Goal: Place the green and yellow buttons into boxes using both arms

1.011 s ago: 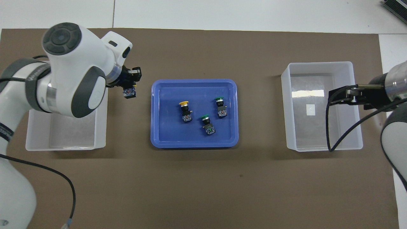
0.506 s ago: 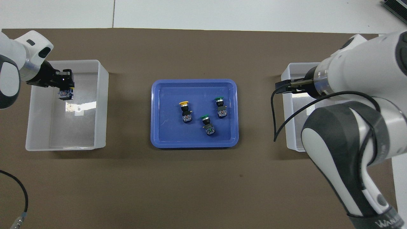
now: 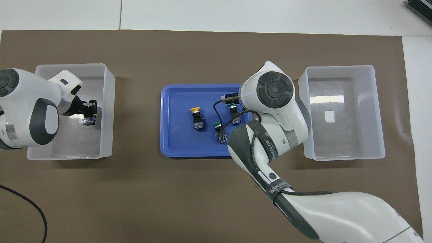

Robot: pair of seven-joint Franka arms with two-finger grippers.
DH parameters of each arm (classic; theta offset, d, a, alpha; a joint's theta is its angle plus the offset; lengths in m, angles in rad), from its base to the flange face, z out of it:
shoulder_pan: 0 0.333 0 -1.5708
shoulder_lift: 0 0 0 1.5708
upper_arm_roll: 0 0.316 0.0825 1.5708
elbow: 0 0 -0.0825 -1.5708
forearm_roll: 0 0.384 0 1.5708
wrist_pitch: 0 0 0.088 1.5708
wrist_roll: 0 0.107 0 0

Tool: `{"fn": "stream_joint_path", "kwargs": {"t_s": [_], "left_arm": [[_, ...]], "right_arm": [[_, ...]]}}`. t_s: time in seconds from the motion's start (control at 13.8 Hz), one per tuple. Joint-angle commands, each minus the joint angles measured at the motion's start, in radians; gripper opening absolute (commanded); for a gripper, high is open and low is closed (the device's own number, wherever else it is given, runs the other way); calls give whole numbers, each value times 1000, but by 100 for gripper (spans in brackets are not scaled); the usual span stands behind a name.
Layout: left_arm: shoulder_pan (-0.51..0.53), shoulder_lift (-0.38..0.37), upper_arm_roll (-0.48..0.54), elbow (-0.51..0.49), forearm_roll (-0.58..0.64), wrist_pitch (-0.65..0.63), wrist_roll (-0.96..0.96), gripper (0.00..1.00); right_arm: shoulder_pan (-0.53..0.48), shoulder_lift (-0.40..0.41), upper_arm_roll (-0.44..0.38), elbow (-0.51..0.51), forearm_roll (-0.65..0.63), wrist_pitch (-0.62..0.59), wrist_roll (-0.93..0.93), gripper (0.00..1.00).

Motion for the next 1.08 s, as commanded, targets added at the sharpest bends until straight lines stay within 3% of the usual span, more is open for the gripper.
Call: {"fn": "stream_joint_path", "kwargs": {"t_s": [0.0, 0.07, 0.22, 0.36, 0.65, 0.72, 0.87, 1.01], "left_arm": [[-4, -15, 2, -12, -5, 12, 22, 68], [-7, -15, 2, -4, -2, 10, 22, 76], [-11, -15, 2, 28, 3, -25, 22, 80], [-13, -7, 1, 127, 59, -144, 22, 79], [-34, 25, -1, 380, 52, -408, 17, 76], [-45, 25, -1, 405, 49, -439, 9, 75], [-88, 21, -3, 422, 47, -462, -20, 74], [-149, 21, -3, 416, 44, -450, -131, 72]], "right_arm": [[24, 57, -2, 16, -28, 34, 64, 100], [27, 66, -2, 8, -30, 46, 64, 100], [34, 69, -2, -12, -36, 60, 64, 100], [35, 71, -2, -28, -36, 66, 67, 100], [38, 63, -2, -101, -38, 127, 65, 99], [37, 63, -2, -104, -38, 127, 65, 87], [37, 63, -2, -105, -39, 130, 65, 0], [37, 63, -2, -104, -39, 130, 67, 0]]}}
